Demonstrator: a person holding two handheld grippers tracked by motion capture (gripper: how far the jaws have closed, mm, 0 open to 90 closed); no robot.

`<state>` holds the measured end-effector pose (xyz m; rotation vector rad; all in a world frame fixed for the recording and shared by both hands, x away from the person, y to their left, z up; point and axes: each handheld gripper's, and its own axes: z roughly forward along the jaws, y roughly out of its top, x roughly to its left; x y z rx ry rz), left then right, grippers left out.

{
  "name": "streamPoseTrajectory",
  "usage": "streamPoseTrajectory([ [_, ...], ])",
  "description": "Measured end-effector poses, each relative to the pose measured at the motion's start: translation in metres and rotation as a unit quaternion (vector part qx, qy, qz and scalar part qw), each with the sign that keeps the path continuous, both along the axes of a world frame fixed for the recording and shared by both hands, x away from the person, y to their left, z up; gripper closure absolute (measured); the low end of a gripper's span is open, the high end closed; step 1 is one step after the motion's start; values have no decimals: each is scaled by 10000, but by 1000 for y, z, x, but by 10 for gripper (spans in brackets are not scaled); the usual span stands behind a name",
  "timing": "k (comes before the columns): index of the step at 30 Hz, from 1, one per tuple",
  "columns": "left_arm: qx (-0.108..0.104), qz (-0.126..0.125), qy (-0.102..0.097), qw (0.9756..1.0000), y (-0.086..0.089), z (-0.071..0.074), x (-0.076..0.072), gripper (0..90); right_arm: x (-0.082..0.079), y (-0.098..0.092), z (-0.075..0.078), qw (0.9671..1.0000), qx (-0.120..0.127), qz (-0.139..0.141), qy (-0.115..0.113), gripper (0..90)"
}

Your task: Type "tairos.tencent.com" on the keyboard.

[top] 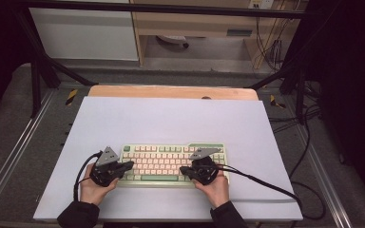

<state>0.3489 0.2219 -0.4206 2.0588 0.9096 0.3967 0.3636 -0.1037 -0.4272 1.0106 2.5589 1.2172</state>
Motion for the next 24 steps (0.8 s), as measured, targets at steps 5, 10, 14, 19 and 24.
streamPoseTrajectory([
  [5,13,0,5,10000,0,0,0,898,0,0,0,10000,-9,-3,-6,900],
  [10,23,-11,8,10000,-1,-1,0,898,0,0,-1,10000,-7,-4,-1,900],
  [14,25,-8,10,10000,-1,-1,0,898,0,0,-1,10000,-20,-4,-12,900],
  [19,31,-9,10,10000,-1,-1,0,898,0,1,-2,10000,-40,8,-15,900],
  [24,26,-11,9,10000,-1,-1,0,898,0,1,-3,10000,-39,6,3,900],
])
